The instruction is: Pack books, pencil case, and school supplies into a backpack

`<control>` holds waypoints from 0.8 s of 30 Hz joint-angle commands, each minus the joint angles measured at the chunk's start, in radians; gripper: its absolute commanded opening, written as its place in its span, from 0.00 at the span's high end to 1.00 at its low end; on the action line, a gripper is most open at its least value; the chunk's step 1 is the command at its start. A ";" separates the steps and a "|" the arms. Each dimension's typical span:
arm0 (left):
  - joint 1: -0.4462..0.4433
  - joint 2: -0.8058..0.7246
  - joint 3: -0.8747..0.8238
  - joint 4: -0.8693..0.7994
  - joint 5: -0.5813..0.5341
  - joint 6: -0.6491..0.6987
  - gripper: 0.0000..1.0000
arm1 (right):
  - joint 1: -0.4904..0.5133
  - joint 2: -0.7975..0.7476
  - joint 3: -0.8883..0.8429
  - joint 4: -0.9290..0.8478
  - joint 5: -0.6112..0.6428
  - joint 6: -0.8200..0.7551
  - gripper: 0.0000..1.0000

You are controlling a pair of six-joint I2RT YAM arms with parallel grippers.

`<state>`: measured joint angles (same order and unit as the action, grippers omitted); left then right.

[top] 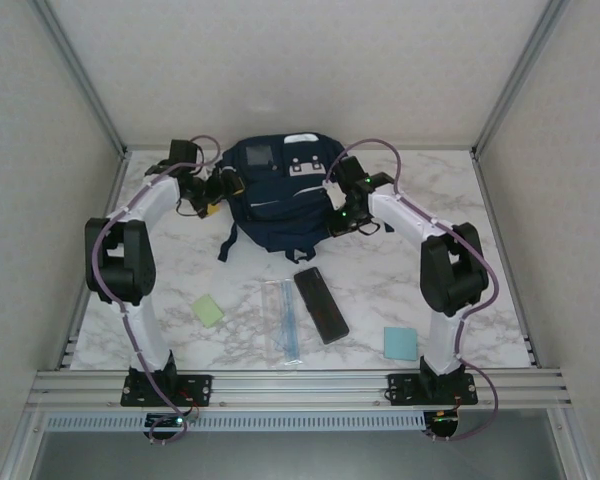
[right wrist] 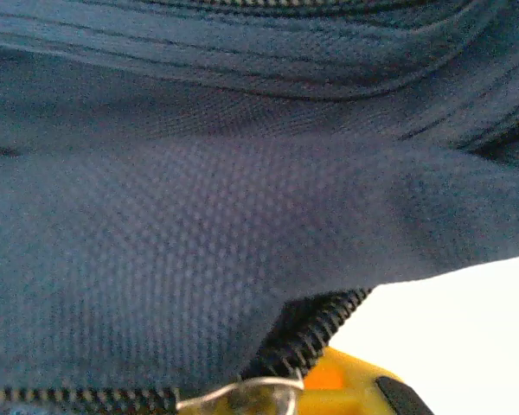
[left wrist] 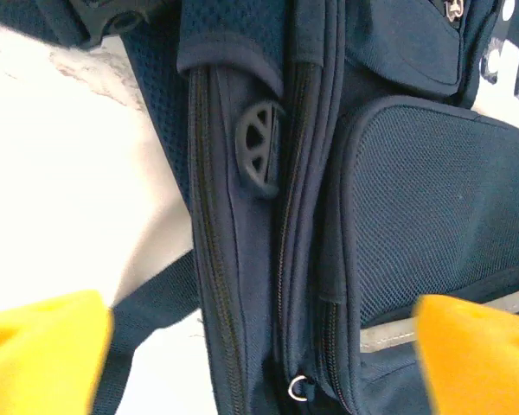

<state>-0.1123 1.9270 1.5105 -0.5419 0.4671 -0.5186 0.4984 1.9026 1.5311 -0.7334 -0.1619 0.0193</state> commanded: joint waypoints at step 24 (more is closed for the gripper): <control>-0.234 -0.572 -0.689 0.350 -0.263 -0.648 0.03 | 0.293 0.086 0.038 0.412 -0.385 0.272 1.00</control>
<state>-0.3340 1.3067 0.8207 -0.2699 0.2825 -1.1164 0.7597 1.9938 1.5322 -0.3775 -0.4744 0.2993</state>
